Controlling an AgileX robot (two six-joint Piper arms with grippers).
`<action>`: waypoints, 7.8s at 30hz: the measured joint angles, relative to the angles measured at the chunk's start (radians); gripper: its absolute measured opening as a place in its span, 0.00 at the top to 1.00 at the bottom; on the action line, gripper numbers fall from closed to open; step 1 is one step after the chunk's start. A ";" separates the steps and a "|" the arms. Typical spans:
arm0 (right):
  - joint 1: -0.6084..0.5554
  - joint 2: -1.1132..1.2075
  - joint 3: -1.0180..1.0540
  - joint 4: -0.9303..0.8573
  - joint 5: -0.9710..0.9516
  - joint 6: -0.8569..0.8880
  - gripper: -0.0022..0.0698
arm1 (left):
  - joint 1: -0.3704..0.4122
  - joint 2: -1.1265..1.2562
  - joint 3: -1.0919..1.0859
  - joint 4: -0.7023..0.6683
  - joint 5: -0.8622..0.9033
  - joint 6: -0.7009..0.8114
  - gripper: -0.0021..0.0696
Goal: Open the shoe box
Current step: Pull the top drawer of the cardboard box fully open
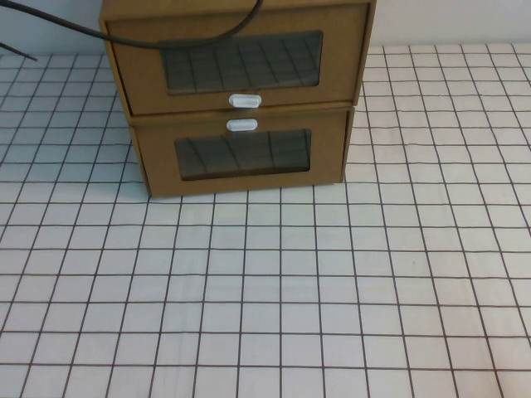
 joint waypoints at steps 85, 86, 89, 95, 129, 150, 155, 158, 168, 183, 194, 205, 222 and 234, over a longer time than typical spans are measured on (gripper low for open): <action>0.885 1.751 -1.377 -1.083 0.098 0.313 0.74 | 0.000 0.096 -0.033 -0.056 0.022 0.024 0.97; 0.877 1.759 -1.377 -1.118 0.079 0.330 0.71 | 0.000 0.096 -0.034 -0.054 0.025 0.024 0.97; 0.849 1.791 -1.393 -1.187 0.041 0.353 0.66 | 0.000 0.096 -0.036 -0.051 0.029 0.028 0.97; 0.804 1.889 -1.518 -1.235 0.032 0.358 0.64 | 0.000 0.096 -0.036 -0.050 0.029 0.034 0.97; 0.768 2.057 -1.677 -1.543 0.028 0.358 0.85 | 0.000 0.096 -0.039 -0.045 0.036 0.057 0.97; 0.818 2.026 -1.618 -1.610 0.152 0.362 0.95 | 0.002 0.096 -0.039 -0.058 0.068 0.031 0.97; 0.859 1.957 -1.525 -1.613 0.190 0.415 0.96 | 0.000 0.096 -0.040 -0.062 0.076 0.018 0.97; 0.888 1.912 -1.461 -1.619 0.199 0.455 0.96 | 0.000 0.096 -0.040 -0.062 0.076 0.016 0.97; 0.990 1.755 -1.254 -1.621 0.248 0.566 0.96 | 0.000 0.096 -0.040 -0.062 0.079 0.004 0.97; 1.196 1.647 -1.052 -1.594 0.401 0.730 0.96 | 0.000 0.096 -0.040 -0.062 0.081 -0.006 0.97; 1.238 1.617 -1.040 -1.520 0.450 0.803 0.82 | 0.000 0.090 -0.040 -0.062 0.086 -0.006 0.97; 1.257 1.577 -1.040 -1.452 0.507 0.805 0.75 | 0.000 0.025 -0.037 -0.047 0.169 -0.010 0.97; 1.229 1.208 -1.040 -1.219 0.734 0.836 0.98 | -0.003 -0.285 -0.008 -0.039 0.296 0.001 0.97; 0.678 0.940 -1.035 -0.737 0.659 0.514 0.99 | -0.006 -0.738 0.671 0.013 -0.001 0.053 0.97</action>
